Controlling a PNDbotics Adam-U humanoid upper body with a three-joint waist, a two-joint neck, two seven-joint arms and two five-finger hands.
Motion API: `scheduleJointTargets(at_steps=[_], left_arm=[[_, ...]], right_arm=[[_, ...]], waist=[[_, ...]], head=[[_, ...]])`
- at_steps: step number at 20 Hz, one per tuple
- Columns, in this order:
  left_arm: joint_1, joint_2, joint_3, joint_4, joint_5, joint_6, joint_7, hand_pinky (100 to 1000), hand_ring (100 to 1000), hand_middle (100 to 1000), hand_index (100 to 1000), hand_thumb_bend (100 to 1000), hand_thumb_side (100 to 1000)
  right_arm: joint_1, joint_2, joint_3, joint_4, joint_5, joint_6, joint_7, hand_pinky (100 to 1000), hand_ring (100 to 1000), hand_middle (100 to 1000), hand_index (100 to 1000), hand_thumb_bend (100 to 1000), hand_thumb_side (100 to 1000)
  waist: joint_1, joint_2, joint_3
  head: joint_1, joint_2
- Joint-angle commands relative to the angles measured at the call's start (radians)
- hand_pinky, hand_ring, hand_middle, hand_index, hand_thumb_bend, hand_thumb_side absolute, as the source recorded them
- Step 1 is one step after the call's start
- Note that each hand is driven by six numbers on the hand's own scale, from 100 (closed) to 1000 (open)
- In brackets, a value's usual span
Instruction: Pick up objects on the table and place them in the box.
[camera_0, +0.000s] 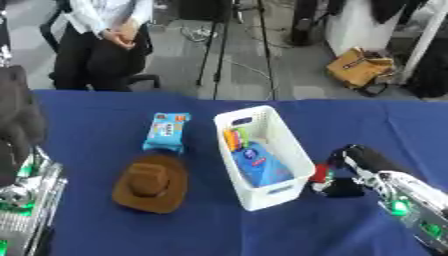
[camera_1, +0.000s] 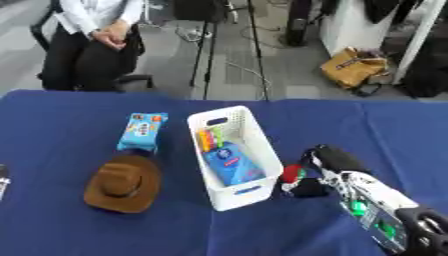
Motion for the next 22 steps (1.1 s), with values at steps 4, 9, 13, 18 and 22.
scheduleJointTargets(at_steps=[4, 9, 13, 18, 22], left_arm=[[-0.017, 0.003, 0.007, -0.014, 0.003, 0.0, 0.004, 910, 943, 887, 982, 100, 1000], [-0.017, 0.003, 0.007, -0.014, 0.004, 0.001, 0.004, 909, 943, 887, 982, 100, 1000], [-0.016, 0.003, 0.007, -0.014, 0.004, 0.001, 0.004, 909, 943, 887, 982, 100, 1000], [-0.016, 0.002, 0.007, -0.014, 0.005, 0.001, 0.004, 908, 943, 887, 982, 100, 1000], [-0.018, 0.002, 0.008, -0.014, 0.006, 0.001, 0.005, 907, 943, 886, 982, 100, 1000]], right_arm=[[-0.015, -0.01, -0.007, 0.0, 0.0, -0.005, 0.002, 859, 873, 647, 760, 667, 634], [-0.013, -0.009, -0.008, 0.002, 0.0, -0.007, 0.003, 859, 872, 645, 758, 666, 633], [-0.014, -0.009, -0.008, 0.002, 0.0, -0.007, 0.001, 859, 873, 647, 759, 666, 635], [-0.013, -0.01, -0.009, 0.002, 0.0, -0.006, 0.002, 860, 873, 650, 759, 666, 630], [-0.013, -0.01, -0.009, 0.003, 0.001, -0.005, 0.004, 860, 872, 644, 755, 662, 622]], waist=[[0.0, -0.015, 0.001], [0.0, -0.014, 0.001], [0.0, -0.013, 0.001], [0.0, -0.013, 0.002], [0.001, -0.013, 0.003]], head=[[0.004, -0.001], [0.002, -0.003], [0.001, -0.002], [-0.001, -0.006], [-0.001, -0.006]])
